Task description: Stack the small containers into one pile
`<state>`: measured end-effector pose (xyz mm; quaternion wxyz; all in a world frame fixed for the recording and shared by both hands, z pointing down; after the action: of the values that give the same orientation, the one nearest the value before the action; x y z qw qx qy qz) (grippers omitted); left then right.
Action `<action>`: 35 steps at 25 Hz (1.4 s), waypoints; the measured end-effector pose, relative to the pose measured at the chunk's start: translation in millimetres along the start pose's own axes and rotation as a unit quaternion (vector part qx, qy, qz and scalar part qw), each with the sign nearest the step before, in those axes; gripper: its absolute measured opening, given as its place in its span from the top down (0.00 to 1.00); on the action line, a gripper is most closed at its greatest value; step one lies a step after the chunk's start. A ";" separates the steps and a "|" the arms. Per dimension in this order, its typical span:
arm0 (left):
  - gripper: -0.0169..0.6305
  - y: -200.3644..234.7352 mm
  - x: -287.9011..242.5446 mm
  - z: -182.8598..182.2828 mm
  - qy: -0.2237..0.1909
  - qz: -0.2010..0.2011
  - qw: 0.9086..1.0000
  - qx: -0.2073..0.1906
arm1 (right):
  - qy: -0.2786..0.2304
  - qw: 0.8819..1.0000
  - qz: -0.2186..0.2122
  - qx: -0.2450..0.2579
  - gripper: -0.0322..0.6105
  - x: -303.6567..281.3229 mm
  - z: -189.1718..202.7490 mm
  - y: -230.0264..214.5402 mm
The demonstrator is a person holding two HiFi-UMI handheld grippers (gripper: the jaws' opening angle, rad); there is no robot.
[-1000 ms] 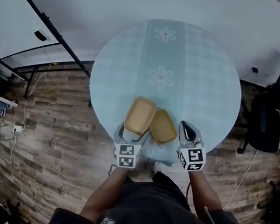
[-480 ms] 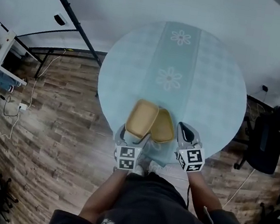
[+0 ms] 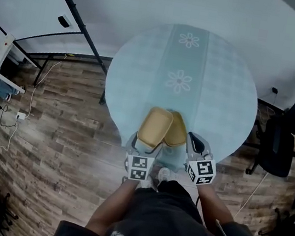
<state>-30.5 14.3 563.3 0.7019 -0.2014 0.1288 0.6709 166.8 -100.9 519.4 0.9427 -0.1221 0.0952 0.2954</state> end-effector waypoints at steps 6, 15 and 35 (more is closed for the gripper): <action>0.23 -12.5 -5.2 -0.1 0.009 -0.004 1.000 0.010 | 0.005 1.000 0.002 -0.001 0.95 8.3 3.2 -11.2; 0.23 -50.0 -30.2 -17.0 0.032 -0.052 0.997 0.036 | 0.016 0.998 -0.066 0.007 0.95 -2.5 -5.2 -68.9; 0.23 -121.7 -75.5 -29.3 0.065 -0.207 0.965 0.145 | 0.056 0.972 -0.218 0.060 0.95 -34.3 -12.9 -150.3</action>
<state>88.0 -68.5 584.8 0.8374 -0.1631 0.2253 0.4705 224.9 -242.5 541.9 0.9831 -0.0999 0.1368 0.0689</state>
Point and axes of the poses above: the fingertips, and each gripper's own axes: x backward along the fingers, y to its left, z out of its underside, the point moved 9 cm from there along x, backward along the fingers, and after that the axes turned 9 degrees about -x, right-handed, at the moved point
